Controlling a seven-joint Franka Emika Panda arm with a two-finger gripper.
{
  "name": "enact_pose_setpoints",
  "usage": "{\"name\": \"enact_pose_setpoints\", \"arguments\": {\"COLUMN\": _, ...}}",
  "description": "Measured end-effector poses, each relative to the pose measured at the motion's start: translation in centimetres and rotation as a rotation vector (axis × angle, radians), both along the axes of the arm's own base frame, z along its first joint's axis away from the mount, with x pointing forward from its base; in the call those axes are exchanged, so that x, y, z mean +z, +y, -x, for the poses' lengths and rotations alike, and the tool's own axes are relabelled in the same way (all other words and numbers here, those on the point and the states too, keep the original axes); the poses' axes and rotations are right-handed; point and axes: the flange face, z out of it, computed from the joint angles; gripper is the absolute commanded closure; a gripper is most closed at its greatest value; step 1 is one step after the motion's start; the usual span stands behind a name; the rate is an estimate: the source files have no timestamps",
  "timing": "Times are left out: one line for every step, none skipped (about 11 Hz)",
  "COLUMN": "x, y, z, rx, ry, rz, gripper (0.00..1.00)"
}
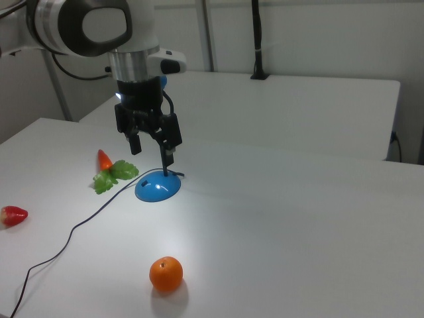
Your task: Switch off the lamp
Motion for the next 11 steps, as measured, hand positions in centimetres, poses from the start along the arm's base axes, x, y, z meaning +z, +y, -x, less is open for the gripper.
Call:
{"name": "enact_pose_setpoints", "arguments": {"x": 0.0, "y": -0.04, "z": 0.01, "rx": -0.001, "ry": 0.0, "rz": 0.0, "gripper": 0.0}}
{"name": "enact_pose_setpoints", "arguments": {"x": 0.0, "y": -0.04, "z": 0.01, "rx": -0.001, "ry": 0.0, "rz": 0.0, "gripper": 0.0}}
{"name": "enact_pose_setpoints", "arguments": {"x": 0.0, "y": -0.04, "z": 0.01, "rx": -0.001, "ry": 0.0, "rz": 0.0, "gripper": 0.0}}
{"name": "enact_pose_setpoints", "arguments": {"x": 0.01, "y": -0.04, "z": 0.01, "rx": -0.001, "ry": 0.0, "rz": 0.0, "gripper": 0.0}}
{"name": "enact_pose_setpoints", "arguments": {"x": 0.11, "y": -0.03, "z": 0.03, "rx": -0.001, "ry": -0.002, "rz": 0.0, "gripper": 0.0}}
{"name": "enact_pose_setpoints", "arguments": {"x": 0.35, "y": -0.02, "z": 0.13, "rx": -0.001, "ry": -0.007, "rz": 0.001, "gripper": 0.0}}
{"name": "enact_pose_setpoints", "arguments": {"x": 0.59, "y": -0.01, "z": 0.25, "rx": -0.001, "ry": -0.011, "rz": 0.002, "gripper": 0.0}}
{"name": "enact_pose_setpoints", "arguments": {"x": 0.76, "y": -0.04, "z": 0.36, "rx": -0.002, "ry": -0.013, "rz": 0.002, "gripper": 0.0}}
{"name": "enact_pose_setpoints", "arguments": {"x": 0.9, "y": -0.12, "z": 0.45, "rx": -0.003, "ry": -0.016, "rz": 0.002, "gripper": 0.0}}
{"name": "enact_pose_setpoints", "arguments": {"x": 0.95, "y": -0.25, "z": 0.66, "rx": -0.007, "ry": -0.008, "rz": 0.0, "gripper": 0.0}}
{"name": "enact_pose_setpoints", "arguments": {"x": 0.95, "y": -0.52, "z": 0.94, "rx": -0.013, "ry": 0.003, "rz": -0.002, "gripper": 0.0}}
